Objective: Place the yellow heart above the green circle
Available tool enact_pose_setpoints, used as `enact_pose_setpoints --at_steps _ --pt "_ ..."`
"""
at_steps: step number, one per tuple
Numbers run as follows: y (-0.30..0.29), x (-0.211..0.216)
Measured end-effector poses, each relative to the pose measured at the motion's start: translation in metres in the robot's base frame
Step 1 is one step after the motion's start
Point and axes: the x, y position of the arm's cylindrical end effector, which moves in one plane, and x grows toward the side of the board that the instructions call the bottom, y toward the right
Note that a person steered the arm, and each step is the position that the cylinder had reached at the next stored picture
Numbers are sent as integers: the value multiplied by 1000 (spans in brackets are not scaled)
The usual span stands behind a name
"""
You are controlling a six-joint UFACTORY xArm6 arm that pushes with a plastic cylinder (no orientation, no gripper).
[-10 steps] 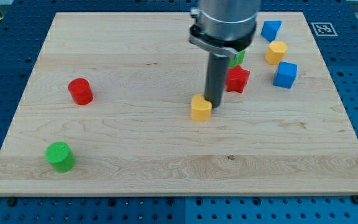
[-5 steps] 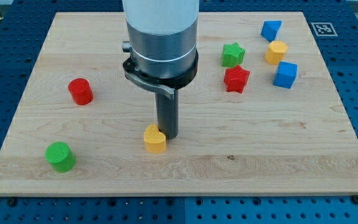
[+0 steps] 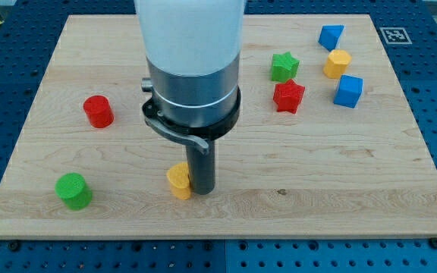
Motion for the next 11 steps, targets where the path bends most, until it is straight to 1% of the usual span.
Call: enact_pose_setpoints --at_steps 2,4,5,6,8,9,10,11 --pt "-33 3" --pt "-33 10" --pt "-48 1" --pt "-80 -12" --pt "-134 -13" --pt "-147 -14" --pt "-143 -14" --pt "-87 -14"
